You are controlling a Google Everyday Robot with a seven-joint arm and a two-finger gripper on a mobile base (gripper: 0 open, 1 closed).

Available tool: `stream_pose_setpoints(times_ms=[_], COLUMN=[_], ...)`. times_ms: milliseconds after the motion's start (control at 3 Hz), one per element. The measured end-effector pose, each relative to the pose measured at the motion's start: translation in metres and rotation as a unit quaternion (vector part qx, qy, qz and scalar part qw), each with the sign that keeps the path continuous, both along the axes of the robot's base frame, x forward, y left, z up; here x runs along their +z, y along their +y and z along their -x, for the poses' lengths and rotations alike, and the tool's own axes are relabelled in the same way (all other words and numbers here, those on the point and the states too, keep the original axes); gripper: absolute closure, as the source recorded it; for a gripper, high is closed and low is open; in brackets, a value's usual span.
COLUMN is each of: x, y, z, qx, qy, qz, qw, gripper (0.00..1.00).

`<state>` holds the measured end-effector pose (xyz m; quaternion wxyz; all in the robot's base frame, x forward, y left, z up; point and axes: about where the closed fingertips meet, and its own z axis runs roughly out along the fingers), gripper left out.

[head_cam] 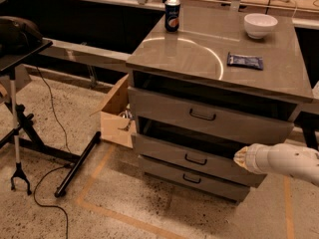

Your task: Open middle drawer

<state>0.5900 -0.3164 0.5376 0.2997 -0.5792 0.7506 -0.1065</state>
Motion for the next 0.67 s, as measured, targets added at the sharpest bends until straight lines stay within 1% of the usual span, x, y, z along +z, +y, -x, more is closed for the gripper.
stream_pose_setpoints(times_ms=[333, 667], x=[-0.012, -0.023], y=[-0.005, -0.011], z=[-0.022, -0.038], qx=[-0.027, -0.045], qy=[-0.028, -0.041], qz=[-0.003, -0.002], qw=[0.9993, 0.9981], gripper=[1.00, 1.00])
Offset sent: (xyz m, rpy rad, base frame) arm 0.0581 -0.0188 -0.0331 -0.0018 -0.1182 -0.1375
